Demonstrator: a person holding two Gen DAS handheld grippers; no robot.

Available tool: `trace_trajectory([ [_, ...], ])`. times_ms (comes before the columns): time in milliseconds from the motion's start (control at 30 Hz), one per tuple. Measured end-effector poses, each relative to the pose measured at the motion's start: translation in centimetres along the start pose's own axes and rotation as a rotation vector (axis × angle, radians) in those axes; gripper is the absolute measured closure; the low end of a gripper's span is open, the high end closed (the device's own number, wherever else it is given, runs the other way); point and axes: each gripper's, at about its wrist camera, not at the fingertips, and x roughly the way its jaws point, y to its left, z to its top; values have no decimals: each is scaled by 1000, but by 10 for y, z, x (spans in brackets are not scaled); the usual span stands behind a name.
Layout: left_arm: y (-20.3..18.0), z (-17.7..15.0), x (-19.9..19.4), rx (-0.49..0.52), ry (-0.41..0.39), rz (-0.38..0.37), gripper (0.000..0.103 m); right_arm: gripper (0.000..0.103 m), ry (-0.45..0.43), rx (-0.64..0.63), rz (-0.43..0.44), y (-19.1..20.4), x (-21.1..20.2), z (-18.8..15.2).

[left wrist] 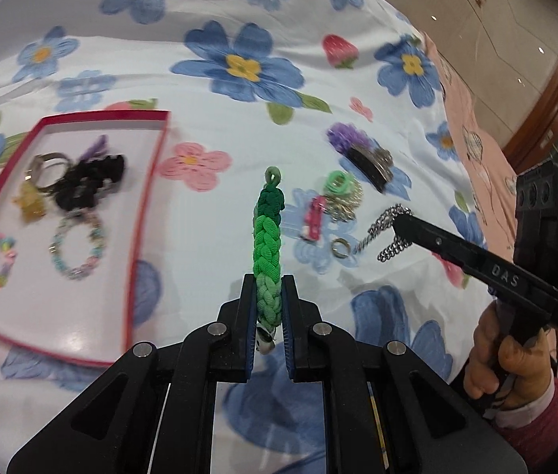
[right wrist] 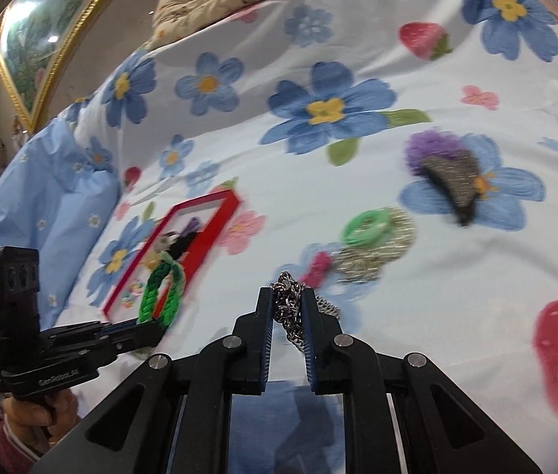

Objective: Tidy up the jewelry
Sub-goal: 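Carry hair tie and chain into the red tray with both tools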

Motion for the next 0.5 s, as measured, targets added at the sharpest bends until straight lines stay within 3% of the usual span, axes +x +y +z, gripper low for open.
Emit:
trace_trajectory([
  [500, 79, -20, -51, -133, -63, 89, 93, 89, 59, -123, 138, 87, 37, -1],
])
